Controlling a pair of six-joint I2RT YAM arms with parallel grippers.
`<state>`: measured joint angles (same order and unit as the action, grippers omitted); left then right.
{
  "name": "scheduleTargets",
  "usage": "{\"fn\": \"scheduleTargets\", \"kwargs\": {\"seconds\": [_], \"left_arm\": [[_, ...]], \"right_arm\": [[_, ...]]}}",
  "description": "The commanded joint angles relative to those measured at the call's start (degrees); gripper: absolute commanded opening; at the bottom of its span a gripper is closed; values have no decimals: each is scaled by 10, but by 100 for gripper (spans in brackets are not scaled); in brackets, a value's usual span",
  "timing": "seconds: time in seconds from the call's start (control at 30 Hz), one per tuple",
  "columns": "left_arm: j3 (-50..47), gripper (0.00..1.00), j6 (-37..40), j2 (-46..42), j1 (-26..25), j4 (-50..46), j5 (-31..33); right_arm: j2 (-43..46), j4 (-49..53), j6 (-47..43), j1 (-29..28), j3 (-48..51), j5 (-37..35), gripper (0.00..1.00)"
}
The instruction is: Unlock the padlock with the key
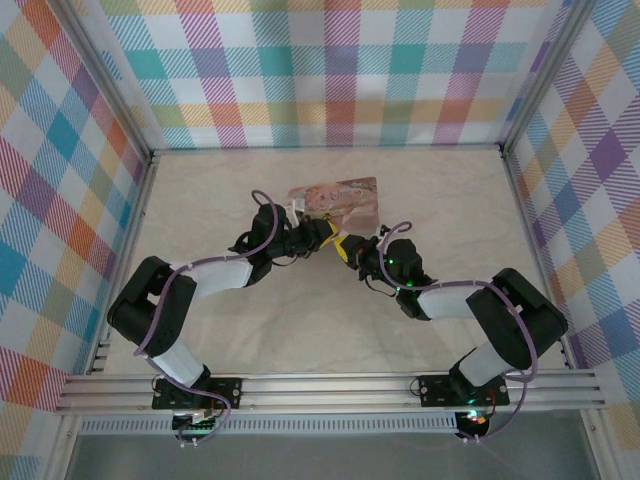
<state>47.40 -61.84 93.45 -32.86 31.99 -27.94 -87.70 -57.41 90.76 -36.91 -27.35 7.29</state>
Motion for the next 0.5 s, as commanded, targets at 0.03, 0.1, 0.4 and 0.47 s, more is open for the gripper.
{"fn": "scheduleTargets", "kwargs": {"seconds": [0.03,0.1,0.4,0.47], "left_arm": [[2,3,13,-31,-32,7,-120],[5,3,17,-31,-36,1,-123],[10,4,51,-38,-43,-64,-85],[10,5,61,-41,-43,-85,-62]], "right_arm": [[-14,6,-17,14,-30,-29,0],[-16,7,-17,17,-28,-30,0],[-42,6,-16,27,-22,-18,1],[-42,6,-20,28,-10,-19,3]]}}
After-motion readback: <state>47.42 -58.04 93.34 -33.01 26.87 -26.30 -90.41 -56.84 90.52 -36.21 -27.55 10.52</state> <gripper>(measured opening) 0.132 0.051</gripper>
